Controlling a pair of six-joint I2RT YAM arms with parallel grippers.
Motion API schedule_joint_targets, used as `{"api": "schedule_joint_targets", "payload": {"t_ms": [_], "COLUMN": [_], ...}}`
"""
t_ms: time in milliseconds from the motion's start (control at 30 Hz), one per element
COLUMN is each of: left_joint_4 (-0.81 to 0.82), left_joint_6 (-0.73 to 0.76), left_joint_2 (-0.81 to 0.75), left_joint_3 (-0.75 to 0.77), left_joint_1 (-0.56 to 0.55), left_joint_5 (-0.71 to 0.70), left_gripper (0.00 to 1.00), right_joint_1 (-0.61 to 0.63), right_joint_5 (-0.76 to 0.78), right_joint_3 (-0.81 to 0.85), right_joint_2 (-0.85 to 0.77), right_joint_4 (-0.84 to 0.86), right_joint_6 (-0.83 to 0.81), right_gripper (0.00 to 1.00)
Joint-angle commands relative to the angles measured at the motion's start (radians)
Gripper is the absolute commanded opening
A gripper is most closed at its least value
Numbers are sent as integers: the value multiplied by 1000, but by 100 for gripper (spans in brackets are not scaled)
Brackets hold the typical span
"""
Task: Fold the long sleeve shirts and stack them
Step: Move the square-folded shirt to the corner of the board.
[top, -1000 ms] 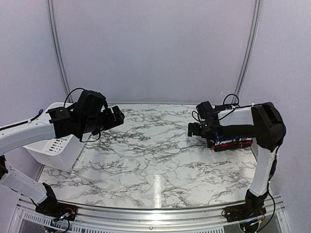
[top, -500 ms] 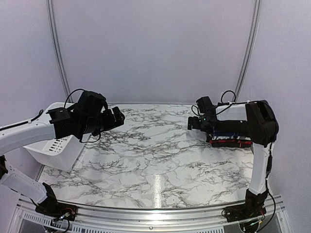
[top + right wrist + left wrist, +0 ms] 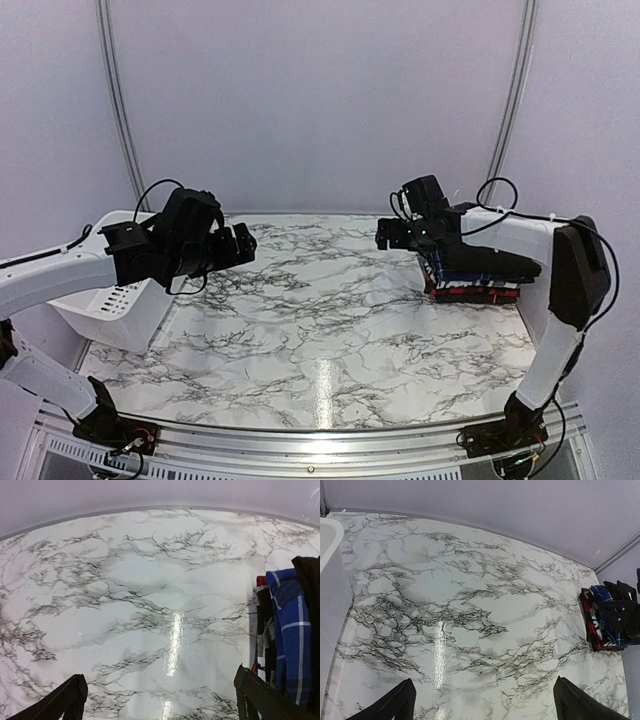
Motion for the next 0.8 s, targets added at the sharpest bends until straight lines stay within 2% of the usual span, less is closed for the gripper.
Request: {"api": "schedule_joint_targets", "payload": {"t_ms": [0,267,433,767], "left_joint_4": [-16,-12,-4,91], "left_joint_6": [97,186,233,305], "left_joint_2": [17,8,-19,-179], "left_joint_3": [44,52,12,-123], "left_joint_1": [0,1,0,1], "left_joint_5": [-33,-59,-88,-133], "left_gripper": [99,99,99,99], "right_joint_1": [55,104,104,104], "right_joint_5": [46,46,62,82], "right_joint_3": [-74,-337,-435,-516], "right_joint_2": [-148,-537,-744,-946], "right_joint_4": [38,143,146,98], "right_joint_6": [-21,-41,-69,-93], "right_gripper": [98,99,99,99]}}
